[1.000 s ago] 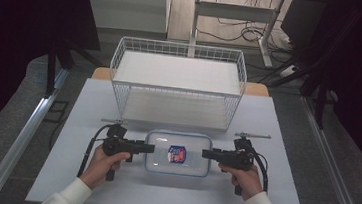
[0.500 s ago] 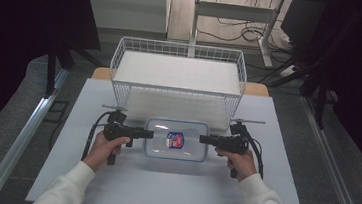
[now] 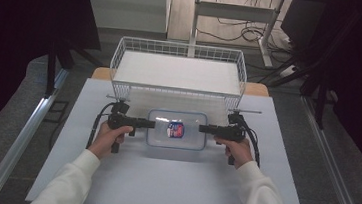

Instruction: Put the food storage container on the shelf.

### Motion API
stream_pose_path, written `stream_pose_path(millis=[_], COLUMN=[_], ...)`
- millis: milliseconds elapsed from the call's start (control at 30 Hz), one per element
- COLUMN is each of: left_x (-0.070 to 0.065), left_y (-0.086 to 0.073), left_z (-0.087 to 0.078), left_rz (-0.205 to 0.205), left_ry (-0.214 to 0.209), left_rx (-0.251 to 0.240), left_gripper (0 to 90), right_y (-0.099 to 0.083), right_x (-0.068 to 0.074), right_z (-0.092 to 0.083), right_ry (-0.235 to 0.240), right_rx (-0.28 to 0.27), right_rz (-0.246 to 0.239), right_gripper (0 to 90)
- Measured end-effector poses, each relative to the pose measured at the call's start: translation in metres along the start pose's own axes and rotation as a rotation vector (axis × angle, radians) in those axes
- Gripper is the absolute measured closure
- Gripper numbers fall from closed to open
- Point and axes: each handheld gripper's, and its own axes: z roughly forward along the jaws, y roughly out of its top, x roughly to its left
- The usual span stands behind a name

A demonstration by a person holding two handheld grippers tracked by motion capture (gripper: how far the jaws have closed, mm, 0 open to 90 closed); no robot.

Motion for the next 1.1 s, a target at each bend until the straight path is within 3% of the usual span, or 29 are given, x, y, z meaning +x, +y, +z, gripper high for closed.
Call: stream_pose_path(millis=[367, 800, 900, 1033, 1100], left_x=[0.009, 0.017, 0.018, 0.019, 0.018], left_y=[0.004, 0.004, 0.003, 0.002, 0.002], left_z=[0.006, 0.013, 0.016, 0.016, 0.016], left_rz=[-0.015, -0.081, -0.087, -0.098, -0.094], left_ry=[0.007, 0.019, 0.042, 0.038, 0.042], left_rx=[-0.022, -0.084, -0.08, -0.088, -0.08], left_gripper=[49.2, 47.9, 46.6, 44.0, 36.4], right_y=[0.003, -0.002, -0.003, -0.005, -0.007], right_x=[-0.014, -0.016, -0.014, -0.012, -0.009], right_z=[0.009, 0.014, 0.015, 0.016, 0.017], right_ry=[0.009, -0.048, -0.079, -0.106, -0.117], right_rx=[-0.025, -0.094, -0.096, -0.102, -0.119], right_rz=[0.033, 0.092, 0.071, 0.064, 0.059], right_gripper=[51.3, 49.4, 48.5, 48.9, 46.3])
